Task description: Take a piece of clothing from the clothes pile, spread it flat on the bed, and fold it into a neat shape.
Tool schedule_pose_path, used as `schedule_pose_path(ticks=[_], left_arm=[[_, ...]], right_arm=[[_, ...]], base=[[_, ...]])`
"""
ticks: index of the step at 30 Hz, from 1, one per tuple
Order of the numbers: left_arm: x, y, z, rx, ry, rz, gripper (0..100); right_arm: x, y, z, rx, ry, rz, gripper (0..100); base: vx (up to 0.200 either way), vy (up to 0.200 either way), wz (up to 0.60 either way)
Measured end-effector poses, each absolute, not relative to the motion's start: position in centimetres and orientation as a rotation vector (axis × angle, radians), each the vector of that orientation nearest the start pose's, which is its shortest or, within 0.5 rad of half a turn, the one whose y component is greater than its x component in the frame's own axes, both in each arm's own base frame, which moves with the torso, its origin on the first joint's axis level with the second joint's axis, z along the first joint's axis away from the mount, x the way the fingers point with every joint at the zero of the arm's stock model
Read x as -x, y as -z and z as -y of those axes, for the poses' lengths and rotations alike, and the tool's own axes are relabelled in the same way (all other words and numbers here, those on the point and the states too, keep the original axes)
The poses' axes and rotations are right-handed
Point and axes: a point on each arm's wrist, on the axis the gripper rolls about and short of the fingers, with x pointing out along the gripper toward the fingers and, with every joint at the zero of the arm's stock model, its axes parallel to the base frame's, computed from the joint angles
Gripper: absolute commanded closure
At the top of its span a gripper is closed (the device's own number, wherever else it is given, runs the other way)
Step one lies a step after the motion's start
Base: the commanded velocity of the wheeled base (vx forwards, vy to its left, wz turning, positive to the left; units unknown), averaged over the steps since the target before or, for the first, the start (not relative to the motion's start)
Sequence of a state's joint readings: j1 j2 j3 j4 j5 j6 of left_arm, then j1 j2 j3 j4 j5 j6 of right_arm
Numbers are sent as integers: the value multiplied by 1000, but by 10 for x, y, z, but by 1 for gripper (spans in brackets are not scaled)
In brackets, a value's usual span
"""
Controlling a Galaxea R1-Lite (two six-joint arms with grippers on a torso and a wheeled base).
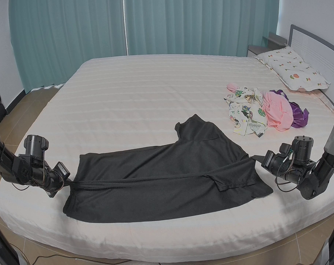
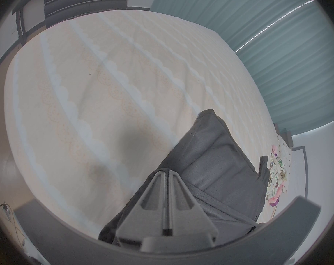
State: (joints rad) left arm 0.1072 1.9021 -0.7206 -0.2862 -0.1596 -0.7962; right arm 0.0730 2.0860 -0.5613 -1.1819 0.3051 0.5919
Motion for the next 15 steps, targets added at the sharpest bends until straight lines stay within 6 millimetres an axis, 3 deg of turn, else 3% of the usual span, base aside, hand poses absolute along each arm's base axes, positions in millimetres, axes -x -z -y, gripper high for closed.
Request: schedule_pose_path(ticks=[13, 14, 15], left_arm=[[-305, -69, -28, 859, -318, -905, 100], [-306, -68, -28, 859, -319, -907, 100], [-306, -67, -28, 860, -319, -910, 100]], right_arm=[[-329, -34, -40, -623, -258, -508, 100], [-330, -33, -40, -623, -258, -511, 0], [-330, -32, -40, -623, -257, -514, 0]], base=[[0, 0, 0], [0, 0, 0], [0, 0, 0]])
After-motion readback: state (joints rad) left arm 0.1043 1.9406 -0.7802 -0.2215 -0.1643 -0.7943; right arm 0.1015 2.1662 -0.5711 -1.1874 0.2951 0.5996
